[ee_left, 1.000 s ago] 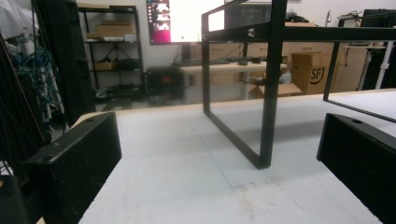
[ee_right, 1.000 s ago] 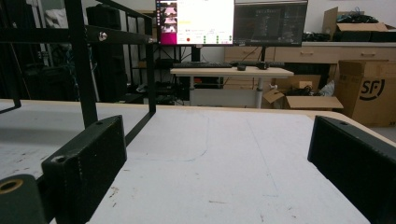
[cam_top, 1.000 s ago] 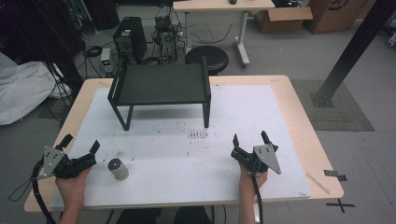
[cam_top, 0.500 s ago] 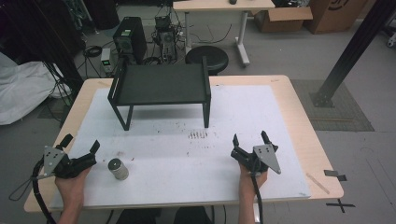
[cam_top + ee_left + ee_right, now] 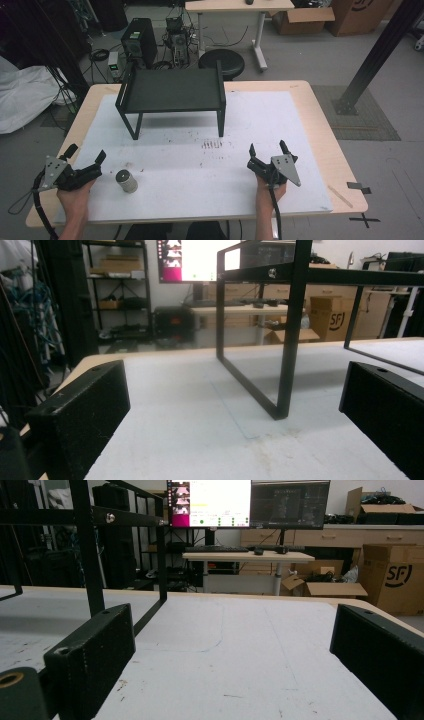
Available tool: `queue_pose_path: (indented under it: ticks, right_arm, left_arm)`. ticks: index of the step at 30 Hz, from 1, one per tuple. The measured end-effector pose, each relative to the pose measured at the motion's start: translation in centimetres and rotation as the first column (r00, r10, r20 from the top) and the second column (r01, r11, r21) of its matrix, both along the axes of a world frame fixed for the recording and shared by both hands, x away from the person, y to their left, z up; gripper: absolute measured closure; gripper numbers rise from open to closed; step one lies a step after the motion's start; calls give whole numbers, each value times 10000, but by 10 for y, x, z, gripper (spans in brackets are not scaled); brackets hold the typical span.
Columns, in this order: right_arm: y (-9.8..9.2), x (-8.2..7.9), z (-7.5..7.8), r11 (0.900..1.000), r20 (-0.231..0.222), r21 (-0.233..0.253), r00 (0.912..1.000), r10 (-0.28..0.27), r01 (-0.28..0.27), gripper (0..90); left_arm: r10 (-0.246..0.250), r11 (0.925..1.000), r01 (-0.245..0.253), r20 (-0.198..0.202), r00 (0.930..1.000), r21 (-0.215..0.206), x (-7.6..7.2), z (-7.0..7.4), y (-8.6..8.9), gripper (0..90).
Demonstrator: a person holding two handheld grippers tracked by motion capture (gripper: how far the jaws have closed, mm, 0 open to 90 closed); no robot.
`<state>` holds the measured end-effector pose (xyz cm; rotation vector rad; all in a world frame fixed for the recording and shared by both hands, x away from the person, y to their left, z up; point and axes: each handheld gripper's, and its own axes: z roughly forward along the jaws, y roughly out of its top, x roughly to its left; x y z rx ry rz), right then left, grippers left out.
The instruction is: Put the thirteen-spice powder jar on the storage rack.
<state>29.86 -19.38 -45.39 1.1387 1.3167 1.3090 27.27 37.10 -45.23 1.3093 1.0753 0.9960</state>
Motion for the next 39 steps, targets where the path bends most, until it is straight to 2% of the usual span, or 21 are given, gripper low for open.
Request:
queue_pose_path:
  ticks: [1, 8, 11, 15, 18, 21, 23, 24, 25, 28, 31, 35, 36, 37, 38, 39]
  right_arm:
    - [0, 0, 0, 10000, -3, -1, 10000, 3, -3, 40]
    - [0, 0, 0, 10000, -12, -32, 10000, 14, -14, 40]
    - [0, 0, 0, 10000, -26, -46, 10000, 16, -16, 40]
    - [1, 1, 0, 10000, -43, -66, 10000, 29, -29, 40]
    - [1, 1, 0, 10000, -42, -67, 10000, 31, -31, 41]
    - [1, 1, 0, 10000, -59, -86, 10000, 48, -48, 42]
    - [1, 1, 0, 9999, -76, -114, 10000, 59, -59, 42]
    - [1, 1, 0, 9999, -83, -126, 9999, 61, -63, 42]
    - [1, 1, 0, 9999, -83, -133, 9999, 63, -64, 42]
    - [1, 1, 0, 9999, -87, -137, 9999, 65, -66, 42]
    - [1, 1, 0, 9999, -83, -132, 9999, 65, -66, 42]
    - [1, 1, 0, 9999, -90, -132, 9999, 70, -71, 42]
    - [1, 1, 0, 9999, -96, -126, 9999, 76, -78, 42]
    - [1, 1, 0, 9999, -95, -130, 9999, 79, -80, 42]
    - [1, 1, 0, 9999, -96, -136, 9999, 82, -83, 42]
    - [1, 1, 0, 9999, -97, -147, 9999, 85, -86, 42]
  left_arm:
    - [-112, 9999, 111, -50, 9999, -126, -2, 1, 2, 3]
    - [-472, 9988, 474, 107, 9988, -145, -10, 10, 5, 3]
    - [-838, 9963, 839, 91, 9964, -171, -14, 17, 6, 8]
    - [-1099, 9939, 1098, 44, 9939, 61, -17, 26, 6, 7]
    - [-1407, 9900, 1407, 97, 9900, 14, -20, 31, 7, 6]
    - [-1861, 9825, 1861, 96, 9825, 28, -24, 37, 7, 2]
    - [-1951, 9808, 1951, 71, 9808, 30, -24, 37, 8, 2]
    - [-2134, 9769, 2135, 75, 9769, -66, -26, 39, 8, 2]
    - [-2134, 9769, 2135, 75, 9769, -66, -26, 39, 8, 2]
    - [-2571, 9656, 2576, 177, 9662, -369, -30, 43, 10, 2]
    - [-2713, 9617, 2718, 189, 9623, -356, -32, 46, 11, 2]
    - [-3095, 9503, 3098, 147, 9508, -293, -35, 50, 13, 3]
    - [-3321, 9427, 3324, 165, 9431, -275, -37, 51, 14, 3]
    - [-3433, 9387, 3437, 167, 9391, -287, -38, 52, 14, 3]
    - [-3433, 9387, 3437, 167, 9391, -287, -38, 52, 14, 3]
    - [-3549, 9343, 3552, 165, 9348, -307, -39, 52, 14, 3]
